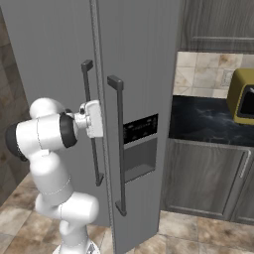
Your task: Gather the corn and broccoli from the fridge and place them on a tray on the dining counter. Then gather the steak and fish from the fridge and place them on the other tray.
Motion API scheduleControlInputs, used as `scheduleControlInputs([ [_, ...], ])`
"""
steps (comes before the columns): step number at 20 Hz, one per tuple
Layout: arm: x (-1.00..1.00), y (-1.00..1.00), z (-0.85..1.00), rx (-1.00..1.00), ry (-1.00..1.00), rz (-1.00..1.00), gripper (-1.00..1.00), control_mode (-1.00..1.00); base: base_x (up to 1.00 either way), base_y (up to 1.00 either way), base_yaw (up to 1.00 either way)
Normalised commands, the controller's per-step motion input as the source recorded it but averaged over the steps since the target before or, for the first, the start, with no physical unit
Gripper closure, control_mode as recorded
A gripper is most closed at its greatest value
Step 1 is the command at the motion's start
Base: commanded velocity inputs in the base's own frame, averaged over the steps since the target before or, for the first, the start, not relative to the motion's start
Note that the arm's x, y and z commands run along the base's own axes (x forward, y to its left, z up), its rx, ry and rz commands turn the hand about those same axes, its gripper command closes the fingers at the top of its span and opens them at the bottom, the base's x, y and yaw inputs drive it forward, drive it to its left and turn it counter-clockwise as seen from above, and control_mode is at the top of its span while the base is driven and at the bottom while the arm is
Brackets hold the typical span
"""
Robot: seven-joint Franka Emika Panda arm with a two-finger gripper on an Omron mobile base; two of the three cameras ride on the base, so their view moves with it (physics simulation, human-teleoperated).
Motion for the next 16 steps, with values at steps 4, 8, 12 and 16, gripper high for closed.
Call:
scheduleControlInputs([
  [4, 0.27, -1.0, 0.02, 0.03, 0.16, -0.18, 1.0, -1.0, 0.0, 0.0, 0.0],
  [8, -0.48, -1.0, 0.0, 0.0, 0.02, -0.27, 1.0, -1.0, 0.0, 0.0, 0.0],
  [12, -0.87, -1.0, 0.02, 0.02, 0.07, -0.31, 1.0, -1.0, 0.0, 0.0, 0.0],
  [16, -0.98, -1.0, 0.0, 0.01, 0.02, -0.32, 1.0, -1.0, 0.0, 0.0, 0.0],
])
